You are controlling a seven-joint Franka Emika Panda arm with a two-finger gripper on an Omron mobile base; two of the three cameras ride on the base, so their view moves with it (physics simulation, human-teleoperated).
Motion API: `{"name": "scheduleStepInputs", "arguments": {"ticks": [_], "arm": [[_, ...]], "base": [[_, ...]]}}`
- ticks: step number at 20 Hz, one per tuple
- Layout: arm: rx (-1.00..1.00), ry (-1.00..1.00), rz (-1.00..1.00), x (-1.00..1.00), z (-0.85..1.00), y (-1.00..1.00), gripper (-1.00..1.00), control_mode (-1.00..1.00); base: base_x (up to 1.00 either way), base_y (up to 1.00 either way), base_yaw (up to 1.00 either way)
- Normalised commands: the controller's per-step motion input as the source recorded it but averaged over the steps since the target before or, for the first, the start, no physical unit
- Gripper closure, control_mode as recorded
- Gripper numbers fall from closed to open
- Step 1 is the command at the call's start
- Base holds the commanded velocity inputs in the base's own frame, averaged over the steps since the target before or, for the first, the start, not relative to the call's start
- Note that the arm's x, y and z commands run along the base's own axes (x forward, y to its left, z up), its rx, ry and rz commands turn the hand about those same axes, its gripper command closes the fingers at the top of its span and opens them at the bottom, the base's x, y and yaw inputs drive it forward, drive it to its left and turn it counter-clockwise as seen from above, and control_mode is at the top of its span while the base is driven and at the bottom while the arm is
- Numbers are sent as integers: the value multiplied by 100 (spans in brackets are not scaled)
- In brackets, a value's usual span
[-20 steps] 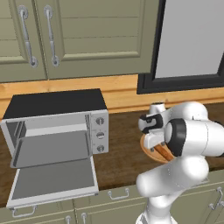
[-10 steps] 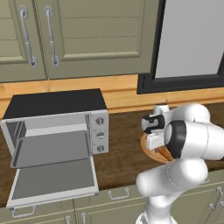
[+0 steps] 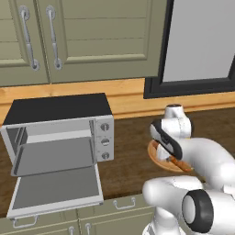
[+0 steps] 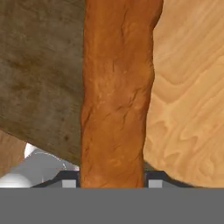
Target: Pick up the kebab skewer and baguette bread, and place them inside the toaster oven. Close the toaster oven door and start by setting the timer.
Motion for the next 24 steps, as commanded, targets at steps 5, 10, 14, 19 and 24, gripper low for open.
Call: {"name": "scheduleStepInputs", "arguments": {"ticks": [5, 10, 14, 19, 24], "arm": [[-1, -13, 40, -91, 100, 92, 100, -100], [0, 6, 53, -46, 93, 100, 100, -100], [-1, 1, 53, -8, 92, 100, 100, -100], [0, 3, 42, 8, 88, 100, 100, -100], [0, -9, 17, 28, 17, 100, 100, -100]], "base": [[0, 0, 0], [0, 0, 0], [0, 0, 0], [0, 0, 0], [0, 0, 0]]}}
